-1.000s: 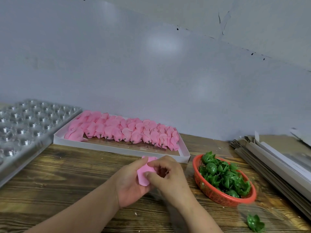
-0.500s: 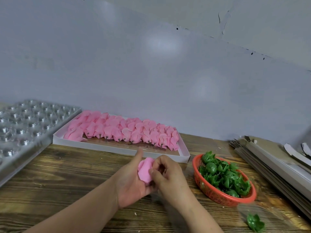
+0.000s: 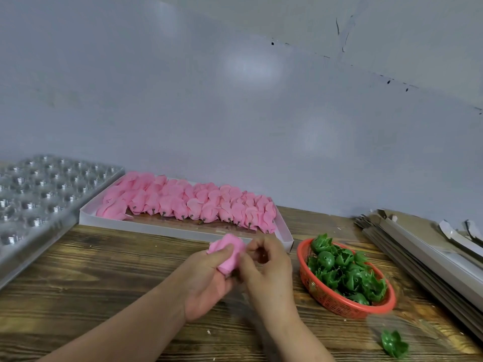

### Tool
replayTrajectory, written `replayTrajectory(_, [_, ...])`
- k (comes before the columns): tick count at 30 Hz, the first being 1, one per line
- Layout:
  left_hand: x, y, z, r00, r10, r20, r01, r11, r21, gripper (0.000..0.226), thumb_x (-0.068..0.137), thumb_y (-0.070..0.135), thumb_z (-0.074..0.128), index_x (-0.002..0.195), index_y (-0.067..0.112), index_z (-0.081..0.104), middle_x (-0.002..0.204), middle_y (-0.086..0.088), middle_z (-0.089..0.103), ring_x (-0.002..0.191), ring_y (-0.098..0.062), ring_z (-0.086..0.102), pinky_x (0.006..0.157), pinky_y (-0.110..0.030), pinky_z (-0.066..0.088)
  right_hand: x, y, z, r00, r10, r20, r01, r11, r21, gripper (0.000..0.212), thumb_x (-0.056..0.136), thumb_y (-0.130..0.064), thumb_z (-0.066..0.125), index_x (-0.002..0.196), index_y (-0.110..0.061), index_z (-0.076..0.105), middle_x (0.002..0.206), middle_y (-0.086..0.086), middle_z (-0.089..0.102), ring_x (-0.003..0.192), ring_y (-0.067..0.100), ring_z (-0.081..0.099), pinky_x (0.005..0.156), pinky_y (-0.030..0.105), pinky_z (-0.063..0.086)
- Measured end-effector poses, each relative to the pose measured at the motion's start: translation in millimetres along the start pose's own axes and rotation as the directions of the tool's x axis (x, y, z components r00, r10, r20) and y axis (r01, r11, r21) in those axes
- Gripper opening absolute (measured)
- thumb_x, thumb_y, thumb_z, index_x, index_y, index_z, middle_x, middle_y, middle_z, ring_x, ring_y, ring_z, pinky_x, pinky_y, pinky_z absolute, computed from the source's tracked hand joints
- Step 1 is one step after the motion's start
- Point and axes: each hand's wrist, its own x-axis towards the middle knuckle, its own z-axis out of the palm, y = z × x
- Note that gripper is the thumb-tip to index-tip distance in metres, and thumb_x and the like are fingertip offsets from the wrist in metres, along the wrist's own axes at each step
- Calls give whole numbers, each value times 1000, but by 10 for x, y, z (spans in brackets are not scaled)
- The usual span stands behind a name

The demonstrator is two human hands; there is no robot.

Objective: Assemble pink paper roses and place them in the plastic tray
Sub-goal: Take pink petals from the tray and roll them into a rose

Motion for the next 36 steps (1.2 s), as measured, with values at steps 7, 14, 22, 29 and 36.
replayTrajectory(7, [13,52,-46,995,6,-105,-11,999,-44,50,85,26,50,122,-7,54,114,-29,64,101,-36,66,86,-44,55,-58,10,56,996,29,79,-29,1000,-2,24,71,-18,79,75,-27,58,64,-8,60,63,0,55,58,12,43])
replayTrajectory(14, [30,2,-76,998,-34,-53,34,999,-3,48,83,31,52,116,-2,61,102,-21,67,92,-31,67,88,-44,50,-129,36,173,998,-57,25,60,982,-179,29,70,-25,76,88,-30,54,82,-11,62,78,7,60,74,33,52])
replayTrajectory(22, [34,-7,-110,999,-24,27,23,999,28,39,87,28,51,111,2,67,102,-19,69,89,-29,70,83,-43,54,-120,24,152,985,-172,5,170,970,-176,20,72,-11,72,91,-11,64,82,-5,58,76,11,56,66,35,50])
replayTrajectory(29, [-2,-65,-48,997,-34,66,30,997,74,51,86,37,53,118,-1,65,122,-27,61,121,-39,55,112,-55,31,-83,7,134,1000,-11,-9,10,1000,-9,18,72,-8,73,81,-21,63,72,-6,63,70,4,55,61,11,41])
replayTrajectory(36, [-6,-70,-60,994,-13,108,-1,991,135,38,78,34,62,98,3,74,105,-20,65,108,-31,57,109,-50,33,-60,-18,107,978,119,173,-173,922,346,26,72,-3,75,89,-13,58,65,3,63,61,16,55,58,32,48])
